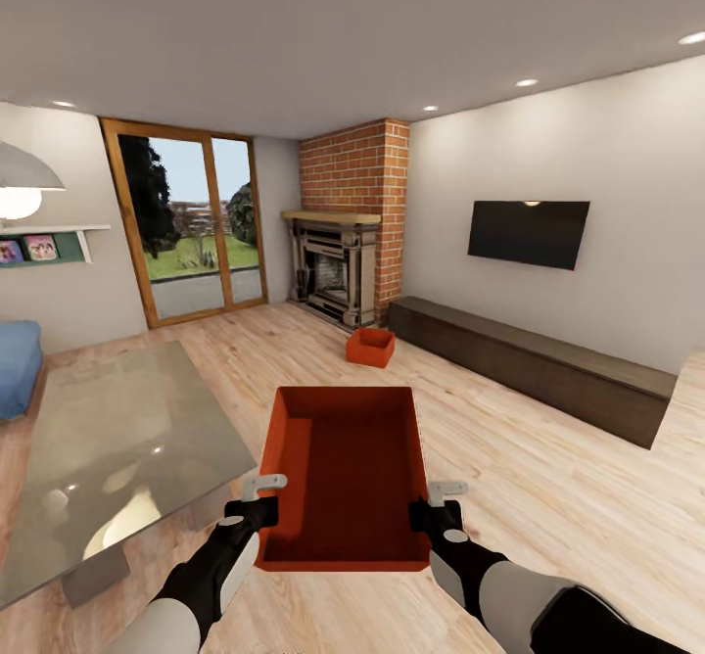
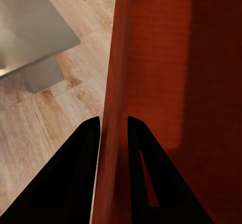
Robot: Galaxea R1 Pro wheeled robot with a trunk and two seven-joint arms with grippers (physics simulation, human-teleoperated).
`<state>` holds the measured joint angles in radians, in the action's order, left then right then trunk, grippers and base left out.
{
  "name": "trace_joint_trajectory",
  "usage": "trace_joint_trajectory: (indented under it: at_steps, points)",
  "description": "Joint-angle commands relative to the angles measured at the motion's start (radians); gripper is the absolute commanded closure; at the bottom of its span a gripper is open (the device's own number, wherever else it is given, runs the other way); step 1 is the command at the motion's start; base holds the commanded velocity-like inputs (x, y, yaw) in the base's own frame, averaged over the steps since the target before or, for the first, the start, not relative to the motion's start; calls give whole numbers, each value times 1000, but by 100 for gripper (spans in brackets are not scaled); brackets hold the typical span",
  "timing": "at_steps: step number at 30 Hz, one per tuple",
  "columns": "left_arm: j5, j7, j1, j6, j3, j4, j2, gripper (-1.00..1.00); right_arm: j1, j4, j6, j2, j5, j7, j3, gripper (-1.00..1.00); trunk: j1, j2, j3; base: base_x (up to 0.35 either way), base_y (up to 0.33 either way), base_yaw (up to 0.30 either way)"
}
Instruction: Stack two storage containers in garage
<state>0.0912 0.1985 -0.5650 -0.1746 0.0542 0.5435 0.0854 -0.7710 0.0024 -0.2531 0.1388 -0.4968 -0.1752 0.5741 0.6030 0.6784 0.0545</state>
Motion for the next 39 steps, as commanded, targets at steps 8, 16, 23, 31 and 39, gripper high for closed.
trace_joint_trajectory:
  at_steps: [8,16,23,31,39]
  points:
    - [8,32,-1,-7,-13,1,-5,100,-1,-2,-2,-10,14,0,-47,100,0,2,2,0,0,278]
    - [8,32,-1,-8,-13,3,-6,100,-1,-2,-2,-10,14,0,-47,100,0,2,2,0,0,278]
    - [8,32,-1,-8,-13,4,-6,100,-1,-2,-2,-10,14,0,-47,100,0,2,2,0,0,278]
    - [8,32,-1,-8,-13,4,-6,100,-1,-2,-2,-10,14,0,-47,100,0,2,2,0,0,278]
    - [9,32,-1,-8,-13,4,-6,100,-1,-2,-2,-10,14,0,-47,100,0,2,0,0,0,278]
